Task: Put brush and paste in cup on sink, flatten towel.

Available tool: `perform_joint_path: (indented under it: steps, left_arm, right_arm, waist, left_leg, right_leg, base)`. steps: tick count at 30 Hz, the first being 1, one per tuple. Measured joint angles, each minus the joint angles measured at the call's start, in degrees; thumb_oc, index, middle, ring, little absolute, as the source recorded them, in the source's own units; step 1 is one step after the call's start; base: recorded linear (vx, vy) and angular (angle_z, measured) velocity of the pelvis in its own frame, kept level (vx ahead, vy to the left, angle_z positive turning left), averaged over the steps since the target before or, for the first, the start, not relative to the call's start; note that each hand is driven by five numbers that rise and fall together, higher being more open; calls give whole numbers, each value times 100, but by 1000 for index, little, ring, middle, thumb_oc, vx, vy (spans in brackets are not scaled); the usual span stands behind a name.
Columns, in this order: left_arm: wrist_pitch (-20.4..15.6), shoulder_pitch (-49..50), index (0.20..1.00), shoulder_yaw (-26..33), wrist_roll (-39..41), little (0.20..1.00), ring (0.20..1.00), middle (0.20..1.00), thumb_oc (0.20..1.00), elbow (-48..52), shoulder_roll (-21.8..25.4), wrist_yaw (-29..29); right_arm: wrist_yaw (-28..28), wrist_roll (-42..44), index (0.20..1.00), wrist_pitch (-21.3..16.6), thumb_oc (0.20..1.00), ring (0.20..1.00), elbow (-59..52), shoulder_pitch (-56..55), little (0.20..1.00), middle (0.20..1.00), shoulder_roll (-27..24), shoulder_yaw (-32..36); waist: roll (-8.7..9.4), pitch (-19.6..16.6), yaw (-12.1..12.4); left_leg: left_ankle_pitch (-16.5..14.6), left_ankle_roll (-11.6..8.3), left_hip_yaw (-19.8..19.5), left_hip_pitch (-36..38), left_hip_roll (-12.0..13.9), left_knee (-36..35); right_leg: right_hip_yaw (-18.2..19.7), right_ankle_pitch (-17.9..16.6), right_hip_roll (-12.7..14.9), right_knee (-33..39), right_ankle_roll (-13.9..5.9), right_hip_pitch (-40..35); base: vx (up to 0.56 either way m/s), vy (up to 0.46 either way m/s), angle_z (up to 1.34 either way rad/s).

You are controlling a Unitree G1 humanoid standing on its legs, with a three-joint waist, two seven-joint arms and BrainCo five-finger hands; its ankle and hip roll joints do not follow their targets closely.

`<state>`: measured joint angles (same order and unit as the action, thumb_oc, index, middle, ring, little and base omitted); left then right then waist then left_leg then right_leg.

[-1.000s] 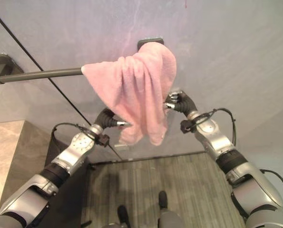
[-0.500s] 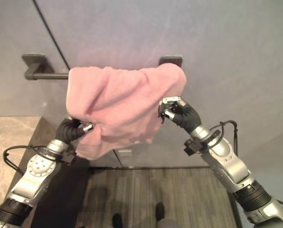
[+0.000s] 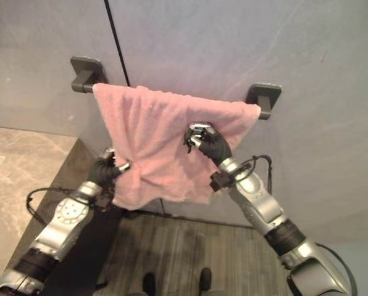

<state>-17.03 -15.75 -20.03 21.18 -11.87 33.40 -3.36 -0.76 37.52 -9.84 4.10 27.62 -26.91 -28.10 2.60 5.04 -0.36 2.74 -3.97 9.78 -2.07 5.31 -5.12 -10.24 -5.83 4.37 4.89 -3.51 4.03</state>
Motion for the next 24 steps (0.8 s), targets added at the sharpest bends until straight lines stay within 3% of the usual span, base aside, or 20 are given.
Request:
perform_joint_path:
  steps: [1,7,19,24]
  left_arm:
    - [44,-10,1000,-59,-103,1000,1000,1000,1000,-54,-52,-76]
    - [184,434,1000,93,-951,1000,1000,1000,1000,-249,-233,-418]
    - [264,2510,1000,2497,-1447,1000,1000,1000,1000,473,-291,-718]
    - [197,2635,1000,3411,-2244,1000,1000,1000,1000,1221,-315,-1350]
  right_arm:
    - [78,-84,1000,9,1000,1000,70,-3,1000,1000,42,-16]
    - [458,-1340,1000,40,1000,1000,84,-507,1000,1000,-23,490]
    - [672,-2440,1000,65,1000,1000,-945,-2901,1000,1000,-113,2870]
    - [1295,-4060,1000,-15,1000,1000,-2051,-3116,1000,1000,-330,4027]
  waist:
    - [-24,15,-16]
    - [-134,84,-73]
    - [-206,99,-212]
    - [-239,61,-286]
  left_leg:
    - [0,0,5,4,2,0]
    - [-7,2,54,166,18,-2]
    - [-152,73,342,519,18,-35]
    - [-154,62,404,603,16,-34]
  right_leg:
    - [4,0,-1,0,-1,-1]
    - [69,17,-18,1,-17,-125]
    - [366,71,-22,48,-91,-325]
    - [421,56,-28,37,-80,-385]
  base:
    - [0,0,0]
    - [23,13,-5]
    - [47,6,-12]
    - [30,12,-6]
